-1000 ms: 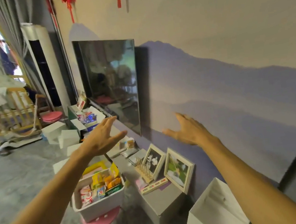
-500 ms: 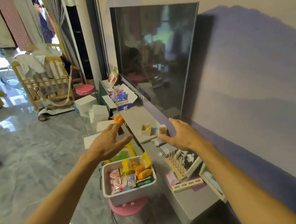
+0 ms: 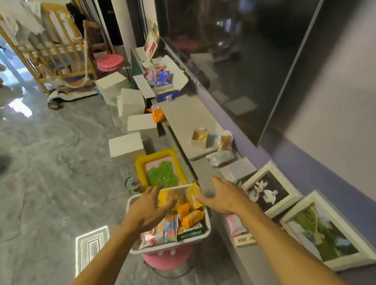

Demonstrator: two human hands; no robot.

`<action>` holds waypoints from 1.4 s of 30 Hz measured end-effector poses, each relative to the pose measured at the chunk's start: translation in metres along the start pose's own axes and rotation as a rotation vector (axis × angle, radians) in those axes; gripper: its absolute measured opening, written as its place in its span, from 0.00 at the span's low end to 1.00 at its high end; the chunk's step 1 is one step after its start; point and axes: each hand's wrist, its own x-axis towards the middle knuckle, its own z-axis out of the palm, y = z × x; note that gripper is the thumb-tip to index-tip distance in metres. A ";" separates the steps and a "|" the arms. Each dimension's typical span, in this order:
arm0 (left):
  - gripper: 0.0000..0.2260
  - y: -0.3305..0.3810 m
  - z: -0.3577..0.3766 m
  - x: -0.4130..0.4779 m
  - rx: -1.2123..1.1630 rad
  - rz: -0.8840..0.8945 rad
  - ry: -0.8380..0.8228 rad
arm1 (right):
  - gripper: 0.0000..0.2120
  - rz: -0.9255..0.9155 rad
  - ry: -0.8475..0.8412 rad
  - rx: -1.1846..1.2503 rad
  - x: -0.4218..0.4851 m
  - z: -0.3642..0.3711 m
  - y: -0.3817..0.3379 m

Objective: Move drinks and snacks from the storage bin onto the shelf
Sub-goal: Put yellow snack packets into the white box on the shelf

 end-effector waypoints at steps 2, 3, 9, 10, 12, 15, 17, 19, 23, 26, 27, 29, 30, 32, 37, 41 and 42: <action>0.44 -0.015 0.027 0.031 -0.005 -0.048 -0.011 | 0.46 0.036 -0.041 0.016 0.037 0.022 0.013; 0.43 -0.025 0.042 0.047 -0.010 -0.061 -0.011 | 0.46 0.058 -0.053 0.023 0.057 0.036 0.022; 0.48 -0.110 0.154 0.155 -0.048 -0.241 0.114 | 0.38 0.171 0.002 0.097 0.175 0.145 0.062; 0.49 -0.121 0.171 0.168 -0.065 -0.268 0.125 | 0.37 0.184 0.010 0.116 0.191 0.164 0.068; 0.49 -0.141 0.206 0.197 -0.132 -0.324 0.107 | 0.34 0.217 0.012 0.162 0.226 0.203 0.081; 0.44 -0.162 0.254 0.231 -0.245 -0.384 0.077 | 0.34 0.255 0.037 0.212 0.261 0.251 0.099; 0.43 -0.162 0.276 0.243 -0.336 -0.397 0.096 | 0.37 0.240 0.084 0.202 0.272 0.274 0.107; 0.42 -0.156 0.289 0.249 -0.419 -0.387 0.119 | 0.39 0.250 0.148 0.177 0.278 0.292 0.112; 0.36 -0.151 0.298 0.257 -0.506 -0.385 0.146 | 0.36 0.258 0.186 0.117 0.283 0.303 0.115; 0.33 -0.150 0.289 0.253 -0.507 -0.402 0.167 | 0.36 0.278 0.198 0.234 0.281 0.297 0.112; 0.33 -0.149 0.284 0.251 -0.507 -0.392 0.179 | 0.34 0.271 0.212 0.247 0.279 0.295 0.111; 0.33 -0.148 0.270 0.245 -0.491 -0.368 0.188 | 0.34 0.259 0.250 0.292 0.274 0.288 0.106; 0.32 -0.145 0.260 0.241 -0.475 -0.347 0.191 | 0.33 0.255 0.267 0.333 0.270 0.282 0.102; 0.31 -0.139 0.233 0.232 -0.462 -0.293 0.208 | 0.26 0.237 0.295 0.401 0.257 0.255 0.087; 0.36 -0.099 0.130 0.205 -0.439 -0.153 0.225 | 0.18 0.198 0.350 0.414 0.219 0.165 0.048; 0.35 -0.052 0.037 0.178 -0.393 -0.032 0.231 | 0.15 0.120 0.420 0.431 0.176 0.077 0.008; 0.34 -0.038 0.015 0.169 -0.374 -0.005 0.238 | 0.14 0.107 0.437 0.442 0.162 0.054 -0.002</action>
